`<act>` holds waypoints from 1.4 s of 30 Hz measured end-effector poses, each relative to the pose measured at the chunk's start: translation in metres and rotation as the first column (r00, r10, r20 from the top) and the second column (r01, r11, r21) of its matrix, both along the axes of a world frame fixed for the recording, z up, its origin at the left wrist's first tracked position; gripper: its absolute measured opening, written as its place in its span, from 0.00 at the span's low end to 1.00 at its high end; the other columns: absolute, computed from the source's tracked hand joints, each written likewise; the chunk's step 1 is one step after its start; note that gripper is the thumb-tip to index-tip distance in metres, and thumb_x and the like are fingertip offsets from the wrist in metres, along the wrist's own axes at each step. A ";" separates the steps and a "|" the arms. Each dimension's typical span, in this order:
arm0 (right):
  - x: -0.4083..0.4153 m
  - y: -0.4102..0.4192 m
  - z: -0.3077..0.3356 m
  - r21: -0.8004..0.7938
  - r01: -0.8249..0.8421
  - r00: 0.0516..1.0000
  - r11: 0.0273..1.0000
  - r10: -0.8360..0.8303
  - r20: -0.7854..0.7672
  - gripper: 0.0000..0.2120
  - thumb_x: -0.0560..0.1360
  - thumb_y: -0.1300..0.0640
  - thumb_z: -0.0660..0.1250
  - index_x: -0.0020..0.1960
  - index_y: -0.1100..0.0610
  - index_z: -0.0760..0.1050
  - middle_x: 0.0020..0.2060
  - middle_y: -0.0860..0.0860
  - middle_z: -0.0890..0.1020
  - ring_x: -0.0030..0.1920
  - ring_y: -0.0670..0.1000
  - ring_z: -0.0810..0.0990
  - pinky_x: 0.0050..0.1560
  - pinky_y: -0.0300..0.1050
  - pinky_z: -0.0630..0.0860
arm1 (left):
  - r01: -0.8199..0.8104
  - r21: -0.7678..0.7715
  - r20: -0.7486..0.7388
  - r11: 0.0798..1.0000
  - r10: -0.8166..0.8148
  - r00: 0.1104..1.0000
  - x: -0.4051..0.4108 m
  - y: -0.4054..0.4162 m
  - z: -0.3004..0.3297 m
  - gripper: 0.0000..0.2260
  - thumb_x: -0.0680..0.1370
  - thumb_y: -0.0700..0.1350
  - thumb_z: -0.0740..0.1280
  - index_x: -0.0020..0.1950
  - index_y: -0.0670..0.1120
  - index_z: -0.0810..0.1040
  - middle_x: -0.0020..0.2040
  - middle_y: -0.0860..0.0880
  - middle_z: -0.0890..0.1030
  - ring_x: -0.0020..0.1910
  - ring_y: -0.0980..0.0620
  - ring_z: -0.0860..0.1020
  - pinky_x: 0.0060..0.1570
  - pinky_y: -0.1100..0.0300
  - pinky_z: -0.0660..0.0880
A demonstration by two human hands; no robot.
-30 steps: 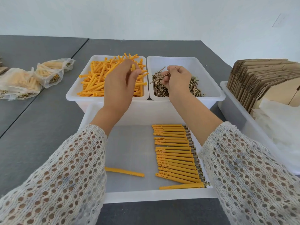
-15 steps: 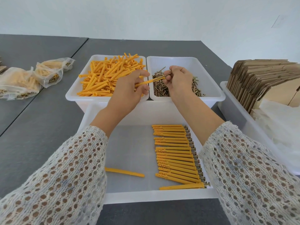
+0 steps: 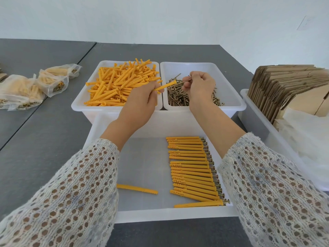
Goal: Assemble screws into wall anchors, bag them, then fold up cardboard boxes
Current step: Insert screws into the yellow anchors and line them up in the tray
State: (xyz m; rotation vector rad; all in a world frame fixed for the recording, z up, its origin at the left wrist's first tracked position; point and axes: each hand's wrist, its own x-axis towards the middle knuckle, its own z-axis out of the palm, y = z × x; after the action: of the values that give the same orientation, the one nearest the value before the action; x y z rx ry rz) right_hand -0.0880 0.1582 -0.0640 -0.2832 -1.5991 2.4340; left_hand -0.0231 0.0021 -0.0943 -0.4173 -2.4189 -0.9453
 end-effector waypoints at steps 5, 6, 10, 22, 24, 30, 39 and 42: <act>0.005 -0.014 -0.004 0.100 -0.077 0.994 0.992 0.084 -0.064 0.06 0.80 0.68 0.58 0.47 0.64 0.73 0.30 0.56 0.78 0.24 0.47 0.73 0.29 0.43 0.77 | -0.019 -0.013 0.011 1.000 0.019 1.000 -0.001 -0.001 0.002 0.11 0.83 0.36 0.57 0.57 0.41 0.79 0.34 0.58 0.71 0.33 0.62 0.70 0.33 0.70 0.64; 0.005 -0.015 -0.004 0.110 -0.088 0.993 0.990 0.096 -0.070 0.07 0.80 0.68 0.58 0.47 0.64 0.73 0.31 0.56 0.78 0.24 0.48 0.73 0.29 0.42 0.77 | -0.030 -0.012 0.013 0.999 0.031 0.999 -0.001 -0.001 0.002 0.11 0.83 0.36 0.57 0.57 0.40 0.79 0.34 0.58 0.71 0.33 0.62 0.70 0.33 0.70 0.64; 0.005 -0.015 -0.005 0.171 -0.125 0.985 0.977 0.143 -0.099 0.06 0.80 0.68 0.59 0.47 0.64 0.73 0.32 0.57 0.79 0.26 0.49 0.75 0.32 0.44 0.79 | -0.056 -0.011 0.030 0.998 0.056 0.998 -0.003 -0.002 0.001 0.11 0.83 0.37 0.57 0.57 0.40 0.78 0.34 0.58 0.70 0.32 0.62 0.70 0.32 0.69 0.62; -0.007 0.014 -0.001 -0.185 0.067 0.998 0.980 -0.069 -0.007 0.06 0.80 0.71 0.56 0.50 0.63 0.70 0.34 0.59 0.77 0.26 0.50 0.72 0.30 0.42 0.75 | -0.043 0.051 0.018 0.998 0.042 0.999 -0.002 0.000 -0.001 0.10 0.83 0.37 0.58 0.53 0.42 0.79 0.31 0.59 0.71 0.30 0.64 0.71 0.30 0.71 0.64; -0.006 0.010 -0.001 -0.157 0.029 1.000 0.987 -0.030 -0.003 0.07 0.79 0.71 0.56 0.50 0.64 0.71 0.33 0.59 0.77 0.27 0.50 0.73 0.30 0.41 0.76 | -0.040 0.043 0.030 0.998 0.039 0.999 -0.003 0.000 -0.001 0.10 0.83 0.37 0.58 0.54 0.42 0.79 0.31 0.59 0.71 0.30 0.64 0.71 0.29 0.72 0.62; 0.004 -0.010 -0.002 0.146 -0.160 0.978 0.976 0.177 -0.107 0.07 0.80 0.69 0.58 0.50 0.66 0.75 0.33 0.58 0.80 0.26 0.48 0.74 0.32 0.42 0.78 | -0.056 -0.005 0.058 0.998 0.056 0.997 -0.001 -0.001 -0.001 0.09 0.84 0.40 0.58 0.54 0.44 0.78 0.31 0.58 0.72 0.30 0.62 0.71 0.29 0.67 0.60; 0.015 -0.017 0.003 0.368 -0.409 0.883 0.835 0.464 -0.074 0.26 0.85 0.43 0.45 0.60 0.55 0.78 0.45 0.53 0.86 0.29 0.49 0.79 0.29 0.42 0.70 | -0.059 0.140 0.084 0.988 0.047 0.995 0.001 0.008 0.004 0.11 0.85 0.46 0.58 0.49 0.42 0.74 0.33 0.49 0.79 0.33 0.54 0.76 0.36 0.53 0.72; 0.005 -0.002 0.003 0.274 -0.329 0.936 0.903 0.351 -0.032 0.30 0.84 0.41 0.41 0.63 0.56 0.76 0.45 0.54 0.86 0.29 0.49 0.77 0.30 0.42 0.73 | 0.085 0.424 0.109 0.902 -0.144 0.984 0.008 0.013 0.020 0.10 0.85 0.43 0.57 0.50 0.41 0.73 0.33 0.45 0.79 0.31 0.52 0.77 0.35 0.56 0.75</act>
State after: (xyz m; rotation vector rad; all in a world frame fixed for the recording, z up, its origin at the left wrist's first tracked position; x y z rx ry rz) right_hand -0.0832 0.1566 -0.0607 0.1541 -2.0555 2.3830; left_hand -0.0147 0.0149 -0.0743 -0.3463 -2.2382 -1.5507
